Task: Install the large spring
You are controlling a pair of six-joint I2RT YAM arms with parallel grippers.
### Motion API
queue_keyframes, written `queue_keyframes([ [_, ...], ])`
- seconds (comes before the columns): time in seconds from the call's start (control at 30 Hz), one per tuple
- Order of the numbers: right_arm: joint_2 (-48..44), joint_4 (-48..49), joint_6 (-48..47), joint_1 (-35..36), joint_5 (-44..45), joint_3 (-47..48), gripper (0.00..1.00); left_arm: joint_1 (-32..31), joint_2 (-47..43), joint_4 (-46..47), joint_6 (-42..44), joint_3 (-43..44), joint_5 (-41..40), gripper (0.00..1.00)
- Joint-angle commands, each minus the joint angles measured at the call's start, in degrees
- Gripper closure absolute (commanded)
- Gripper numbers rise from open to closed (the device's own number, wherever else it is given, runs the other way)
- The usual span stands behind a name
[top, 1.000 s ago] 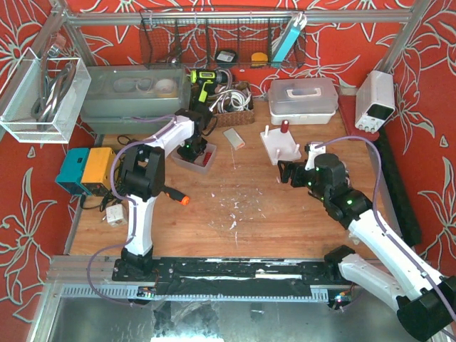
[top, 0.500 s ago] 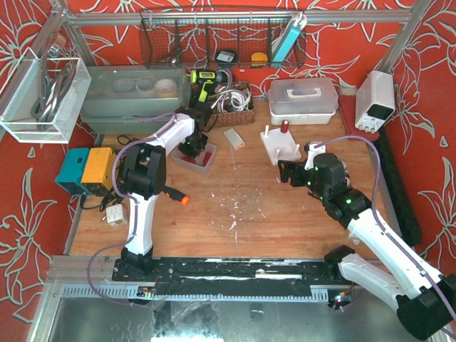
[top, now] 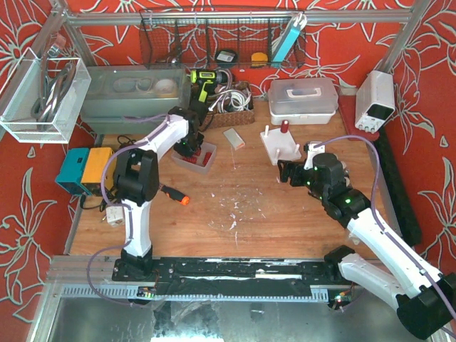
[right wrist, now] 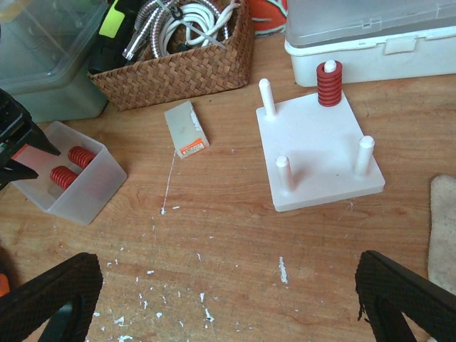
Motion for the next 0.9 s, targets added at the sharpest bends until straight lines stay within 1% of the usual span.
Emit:
queue_keyframes([
  [0.0, -0.08, 0.60, -0.55, 0.57, 0.99, -0.51, 0.03, 0.25, 1.50, 0.80, -0.18, -1.43, 1.26, 0.54],
  [0.2, -0.15, 0.58, -0.55, 0.55, 0.95, -0.51, 0.03, 0.25, 5.30, 2.92, 1.84, -0.56, 1.33, 0.56],
  [0.3, -0.16, 0.61, -0.61, 0.57, 0.91, -0.57, 0.03, 0.25, 6.35, 3.24, 1.97, -1.45, 2.65, 0.57],
  [0.47, -0.03, 0.58, -0.64, 0.55, 1.09, -0.50, 0.03, 0.41, 5.80, 4.87, 0.85, -4.92, 3.35, 0.58],
  [0.77, 0.27, 0.60, -0.73, 0.57, 1.60, -0.63, 0.03, 0.95, 6.17, 5.54, 0.73, -5.70, 3.30, 0.62],
  [0.87, 0.27, 0.60, -0.65, 0.57, 1.74, -0.65, 0.03, 1.02, 5.89, 5.74, 0.92, -5.58, 3.02, 0.68],
])
